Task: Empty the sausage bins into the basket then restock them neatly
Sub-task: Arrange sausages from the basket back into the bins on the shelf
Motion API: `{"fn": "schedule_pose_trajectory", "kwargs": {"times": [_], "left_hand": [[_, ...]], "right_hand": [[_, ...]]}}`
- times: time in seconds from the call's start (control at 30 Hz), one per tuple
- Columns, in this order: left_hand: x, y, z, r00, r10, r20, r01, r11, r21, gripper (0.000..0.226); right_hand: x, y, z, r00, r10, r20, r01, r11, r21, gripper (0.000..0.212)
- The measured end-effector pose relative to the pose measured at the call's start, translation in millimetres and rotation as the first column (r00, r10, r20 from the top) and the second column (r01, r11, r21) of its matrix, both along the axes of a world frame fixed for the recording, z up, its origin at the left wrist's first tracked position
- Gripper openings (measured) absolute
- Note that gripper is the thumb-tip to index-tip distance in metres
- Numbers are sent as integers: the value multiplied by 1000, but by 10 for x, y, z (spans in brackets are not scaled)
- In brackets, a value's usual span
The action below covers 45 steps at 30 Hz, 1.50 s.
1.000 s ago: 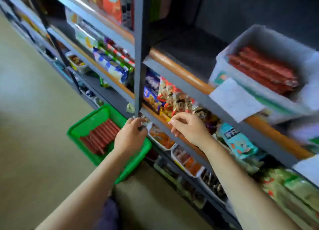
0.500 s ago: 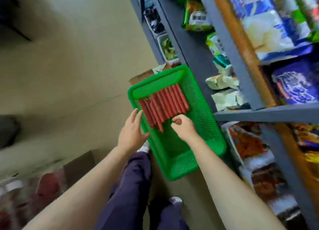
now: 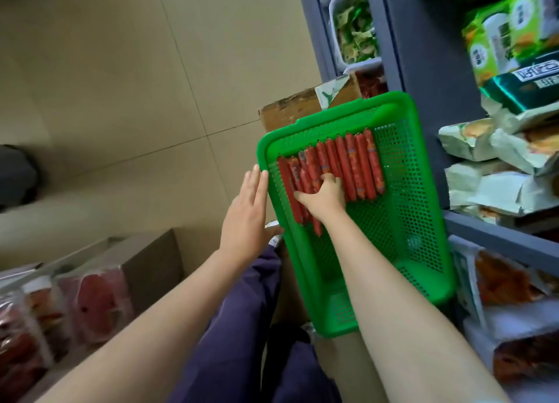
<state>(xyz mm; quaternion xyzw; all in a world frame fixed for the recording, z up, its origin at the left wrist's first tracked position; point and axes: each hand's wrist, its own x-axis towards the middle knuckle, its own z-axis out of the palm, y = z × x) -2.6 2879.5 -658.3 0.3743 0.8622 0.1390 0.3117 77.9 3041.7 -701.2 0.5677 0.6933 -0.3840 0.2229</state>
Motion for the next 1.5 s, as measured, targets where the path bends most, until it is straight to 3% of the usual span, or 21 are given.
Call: {"fn": "schedule_pose_trajectory", "kwargs": {"times": [0.17,0.43,0.57,0.67,0.83,0.93,1.0,1.07,1.1,1.13,1.17,1.27,1.33,1.5], "left_hand": [[21,-15,-54,1000,6,-26,-6,1000,15,122],[41,-26,-74,999,6,-52,-5,1000,14,119],[50,-5,-55,999,10,-49,-10,1000,2,122],[47,12,-42,999,9,-46,-9,1000,-15,122],[40,46,2,999,-17,-42,15,998,-54,121],[30,102,112,999,-11,-44,7,996,-93,109],[31,203,266,999,32,-21,-34,997,-65,88],[55,384,507,967,219,133,-221,975,0,58],[74,495,664,892,352,282,-371,929,14,47],[96,611,826,760,461,459,-522,853,8,42],[136,705,989,621,501,603,-622,783,-10,41],[291,880,1349,425,428,798,-717,697,9,48],[538,935,1663,398,330,856,-725,685,72,35],[1450,886,2429,489,200,849,-667,713,217,15]], "right_hand": [[-24,-117,-116,999,37,0,-37,996,78,88],[-23,-307,-164,998,0,-70,2,1000,30,59],[-8,-177,-178,988,-124,-90,108,979,-172,39],[4,-186,-176,962,-250,-110,203,924,-325,39],[82,-233,-34,921,-359,-151,273,871,-407,25],[183,-205,211,885,-424,-193,289,825,-485,16],[280,-145,449,847,-485,-217,301,775,-555,18],[384,-62,755,821,-509,-257,253,729,-636,18],[440,-22,920,811,-513,-281,212,706,-675,18],[499,14,1093,804,-509,-307,165,688,-707,17],[567,37,1285,796,-505,-334,119,671,-731,17],[780,53,1837,777,-481,-406,8,652,-758,12],[1007,16,2229,726,-525,-445,-13,637,-771,9],[1793,-230,3059,603,-612,-512,13,649,-761,13]]}}
